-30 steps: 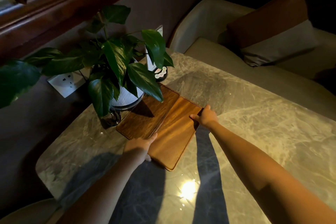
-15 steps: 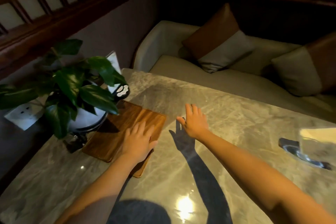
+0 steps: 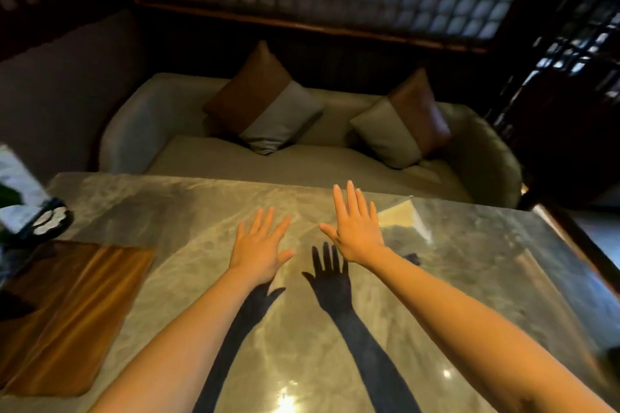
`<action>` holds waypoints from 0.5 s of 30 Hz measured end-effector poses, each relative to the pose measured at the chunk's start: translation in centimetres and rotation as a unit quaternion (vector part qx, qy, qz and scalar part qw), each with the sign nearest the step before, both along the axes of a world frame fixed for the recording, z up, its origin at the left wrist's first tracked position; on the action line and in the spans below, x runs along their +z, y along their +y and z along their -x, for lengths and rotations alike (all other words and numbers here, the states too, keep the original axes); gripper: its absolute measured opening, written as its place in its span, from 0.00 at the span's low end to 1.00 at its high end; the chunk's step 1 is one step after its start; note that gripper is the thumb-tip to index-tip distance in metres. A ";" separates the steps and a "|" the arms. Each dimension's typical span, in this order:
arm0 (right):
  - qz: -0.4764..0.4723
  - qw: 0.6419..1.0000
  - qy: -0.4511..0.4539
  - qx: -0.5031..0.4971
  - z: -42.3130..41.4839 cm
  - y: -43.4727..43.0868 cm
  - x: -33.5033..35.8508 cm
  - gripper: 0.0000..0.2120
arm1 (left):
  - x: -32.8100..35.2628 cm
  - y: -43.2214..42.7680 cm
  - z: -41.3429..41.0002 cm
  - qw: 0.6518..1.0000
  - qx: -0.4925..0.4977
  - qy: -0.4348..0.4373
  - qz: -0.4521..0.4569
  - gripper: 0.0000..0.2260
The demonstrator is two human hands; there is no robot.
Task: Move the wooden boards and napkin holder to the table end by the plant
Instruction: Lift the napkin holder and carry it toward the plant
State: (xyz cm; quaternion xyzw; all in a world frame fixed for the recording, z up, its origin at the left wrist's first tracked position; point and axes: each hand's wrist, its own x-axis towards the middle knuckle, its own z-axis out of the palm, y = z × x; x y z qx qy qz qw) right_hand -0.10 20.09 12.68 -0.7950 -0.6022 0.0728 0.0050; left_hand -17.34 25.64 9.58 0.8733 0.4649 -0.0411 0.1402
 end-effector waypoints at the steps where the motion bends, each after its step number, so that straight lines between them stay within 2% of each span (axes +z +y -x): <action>1: 0.000 1.000 -0.004 -0.009 -1.6 -0.7 0.2 0.36 | 0.2 -0.2 -1.9 1.000 -0.009 -0.007 0.004 0.30; 9: 0.002 0.998 0.034 -0.056 -12.8 -4.9 -1.4 0.37 | -0.2 -1.3 -14.2 0.997 -0.061 -0.019 0.034 0.35; 15: 0.025 0.997 0.059 -0.051 -18.3 -6.4 -4.1 0.41 | -2.1 -0.7 -19.9 0.996 -0.039 -0.033 0.073 0.41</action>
